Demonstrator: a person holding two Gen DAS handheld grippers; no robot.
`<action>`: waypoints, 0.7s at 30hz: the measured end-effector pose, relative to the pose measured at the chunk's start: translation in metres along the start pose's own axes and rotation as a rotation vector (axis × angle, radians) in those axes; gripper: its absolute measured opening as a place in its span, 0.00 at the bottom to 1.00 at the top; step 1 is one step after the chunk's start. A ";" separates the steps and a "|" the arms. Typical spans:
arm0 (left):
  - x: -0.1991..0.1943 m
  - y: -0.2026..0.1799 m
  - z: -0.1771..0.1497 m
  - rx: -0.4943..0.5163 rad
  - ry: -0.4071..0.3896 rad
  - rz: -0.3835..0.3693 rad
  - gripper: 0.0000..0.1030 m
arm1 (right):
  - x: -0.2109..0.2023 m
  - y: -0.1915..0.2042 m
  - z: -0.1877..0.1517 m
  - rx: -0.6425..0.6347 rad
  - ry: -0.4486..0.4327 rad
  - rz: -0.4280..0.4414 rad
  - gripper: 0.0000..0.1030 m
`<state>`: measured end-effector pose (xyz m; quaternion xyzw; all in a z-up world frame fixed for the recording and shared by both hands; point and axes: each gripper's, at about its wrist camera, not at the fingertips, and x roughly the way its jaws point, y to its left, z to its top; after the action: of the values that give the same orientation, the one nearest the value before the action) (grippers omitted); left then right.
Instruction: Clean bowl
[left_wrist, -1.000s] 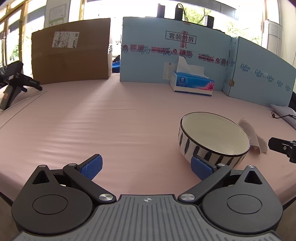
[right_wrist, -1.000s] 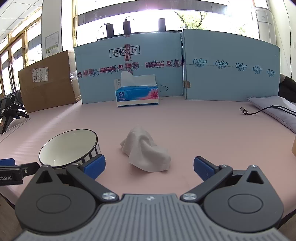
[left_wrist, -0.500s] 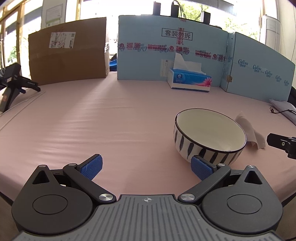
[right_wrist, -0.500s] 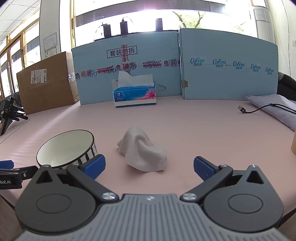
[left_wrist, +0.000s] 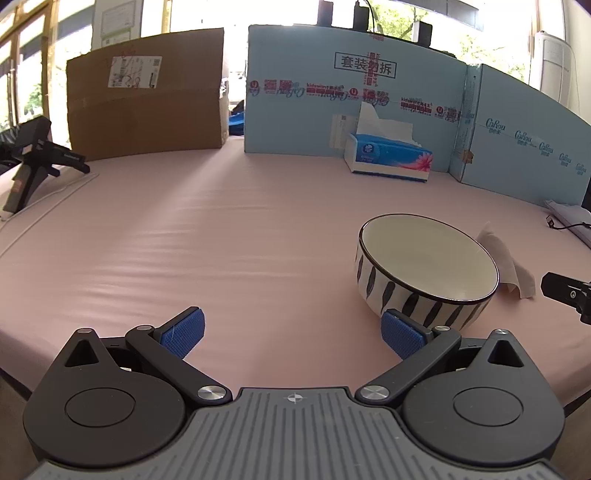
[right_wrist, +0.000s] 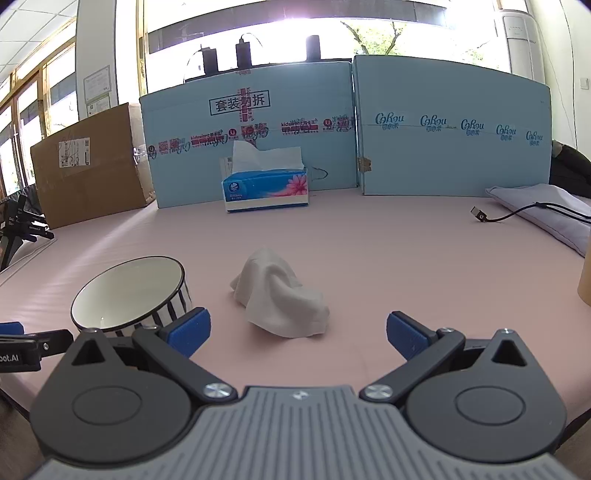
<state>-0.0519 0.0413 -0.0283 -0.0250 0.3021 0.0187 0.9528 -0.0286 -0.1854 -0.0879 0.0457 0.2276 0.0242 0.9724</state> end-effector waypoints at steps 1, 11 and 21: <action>0.000 0.000 0.000 0.002 0.001 0.001 1.00 | 0.000 0.000 0.000 -0.001 0.000 0.000 1.00; -0.001 -0.005 -0.002 0.020 0.010 -0.001 1.00 | -0.001 0.001 -0.001 -0.003 -0.001 0.000 1.00; -0.001 -0.007 -0.002 0.023 0.012 0.014 1.00 | 0.000 -0.001 -0.002 0.003 0.001 -0.002 1.00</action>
<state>-0.0537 0.0343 -0.0288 -0.0118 0.3081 0.0218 0.9510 -0.0298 -0.1862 -0.0894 0.0468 0.2280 0.0228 0.9723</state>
